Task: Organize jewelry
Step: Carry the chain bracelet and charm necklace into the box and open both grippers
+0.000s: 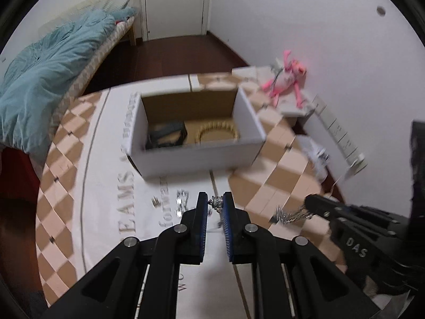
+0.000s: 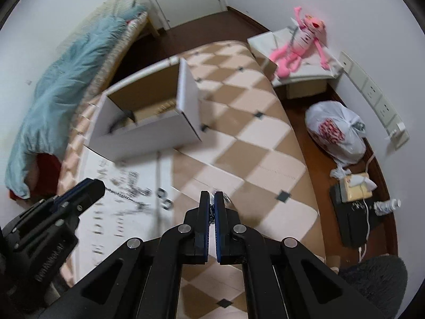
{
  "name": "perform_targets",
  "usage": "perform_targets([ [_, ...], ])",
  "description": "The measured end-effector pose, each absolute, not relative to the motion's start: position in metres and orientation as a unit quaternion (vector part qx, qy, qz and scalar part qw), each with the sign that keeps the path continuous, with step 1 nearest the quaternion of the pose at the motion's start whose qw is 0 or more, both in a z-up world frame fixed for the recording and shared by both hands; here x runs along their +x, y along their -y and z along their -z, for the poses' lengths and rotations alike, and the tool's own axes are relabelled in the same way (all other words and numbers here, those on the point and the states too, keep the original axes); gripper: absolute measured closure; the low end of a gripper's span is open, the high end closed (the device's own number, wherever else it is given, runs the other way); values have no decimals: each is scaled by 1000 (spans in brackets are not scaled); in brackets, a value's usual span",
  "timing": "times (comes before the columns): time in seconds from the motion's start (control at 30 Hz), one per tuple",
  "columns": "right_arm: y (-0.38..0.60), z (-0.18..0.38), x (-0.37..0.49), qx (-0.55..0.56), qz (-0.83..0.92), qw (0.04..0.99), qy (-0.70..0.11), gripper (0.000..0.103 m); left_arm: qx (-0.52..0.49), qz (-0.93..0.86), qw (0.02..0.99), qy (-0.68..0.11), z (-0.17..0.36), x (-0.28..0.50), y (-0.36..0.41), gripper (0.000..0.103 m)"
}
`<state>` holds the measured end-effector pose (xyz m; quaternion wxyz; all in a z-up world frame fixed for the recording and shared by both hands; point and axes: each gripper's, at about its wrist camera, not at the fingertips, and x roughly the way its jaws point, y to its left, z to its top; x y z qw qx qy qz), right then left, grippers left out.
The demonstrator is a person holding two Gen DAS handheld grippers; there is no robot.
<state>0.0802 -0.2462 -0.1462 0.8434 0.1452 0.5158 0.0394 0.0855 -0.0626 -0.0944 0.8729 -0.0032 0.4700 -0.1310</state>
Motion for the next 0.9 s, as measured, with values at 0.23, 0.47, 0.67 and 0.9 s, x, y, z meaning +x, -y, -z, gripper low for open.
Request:
perform_targets([
  [0.23,242,88,102,158,-86,859,-480,100,-38,158,882,-442,34,103,43,94],
  [0.47,226,30,150,126,-119,879,-444,100,-42,182,891,-413,-14,137,38,94],
  [0.67,212,32,204,109,-131,866,-470,100,-40,168,886,-431,-14,183,29,94],
  [0.9,204,80,264,129,-141,822,-537,100,-18,147,865,-479,29,231,25,94],
])
